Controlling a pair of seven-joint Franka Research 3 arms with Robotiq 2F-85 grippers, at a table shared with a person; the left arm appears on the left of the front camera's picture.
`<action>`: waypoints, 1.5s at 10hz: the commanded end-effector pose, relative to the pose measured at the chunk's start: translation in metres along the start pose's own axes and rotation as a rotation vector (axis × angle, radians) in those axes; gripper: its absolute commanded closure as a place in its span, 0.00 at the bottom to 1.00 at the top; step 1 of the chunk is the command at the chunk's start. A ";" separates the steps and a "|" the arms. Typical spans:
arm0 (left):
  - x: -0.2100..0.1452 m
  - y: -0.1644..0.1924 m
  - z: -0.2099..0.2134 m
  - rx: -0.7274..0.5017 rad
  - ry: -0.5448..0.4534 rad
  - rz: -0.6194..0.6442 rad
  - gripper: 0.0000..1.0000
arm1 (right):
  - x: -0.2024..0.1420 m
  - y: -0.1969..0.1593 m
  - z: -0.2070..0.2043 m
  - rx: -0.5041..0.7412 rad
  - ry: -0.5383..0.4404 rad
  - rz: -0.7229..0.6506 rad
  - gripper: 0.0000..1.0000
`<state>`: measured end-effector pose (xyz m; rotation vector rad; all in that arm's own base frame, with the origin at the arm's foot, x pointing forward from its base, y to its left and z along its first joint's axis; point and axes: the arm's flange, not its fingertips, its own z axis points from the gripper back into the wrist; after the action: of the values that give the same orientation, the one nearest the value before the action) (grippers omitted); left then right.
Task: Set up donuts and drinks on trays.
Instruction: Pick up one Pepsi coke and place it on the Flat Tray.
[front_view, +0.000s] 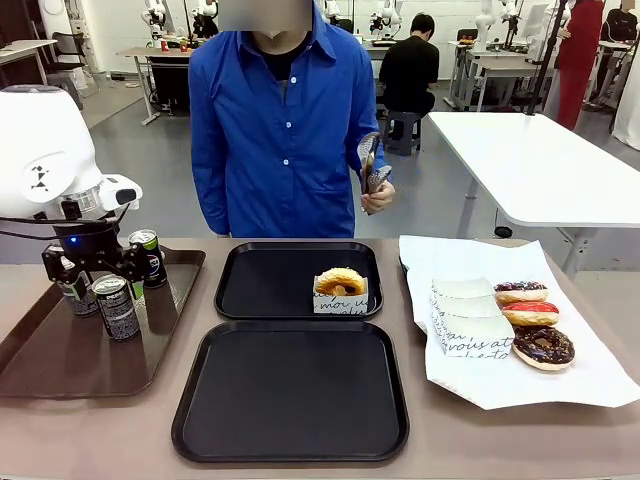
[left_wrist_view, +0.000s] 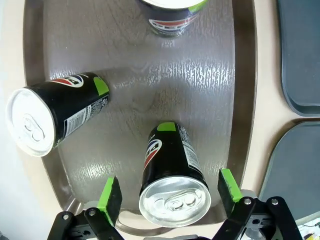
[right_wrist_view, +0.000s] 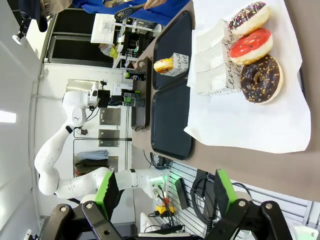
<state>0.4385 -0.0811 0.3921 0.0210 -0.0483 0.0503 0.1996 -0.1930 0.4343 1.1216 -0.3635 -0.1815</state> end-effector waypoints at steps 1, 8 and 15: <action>0.001 0.000 -0.001 -0.027 0.020 0.037 0.00 | 0.001 0.001 0.000 0.015 -0.005 0.009 0.00; 0.005 -0.001 -0.009 -0.058 0.010 0.039 0.56 | 0.001 0.001 0.000 0.015 -0.005 0.009 0.00; -0.001 0.002 0.003 -0.039 -0.029 -0.041 0.98 | 0.001 0.001 0.000 0.015 -0.005 0.009 0.00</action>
<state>0.4419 -0.0811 0.3868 -0.0161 -0.0483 0.0415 0.1996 -0.1930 0.4343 1.1216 -0.3635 -0.1815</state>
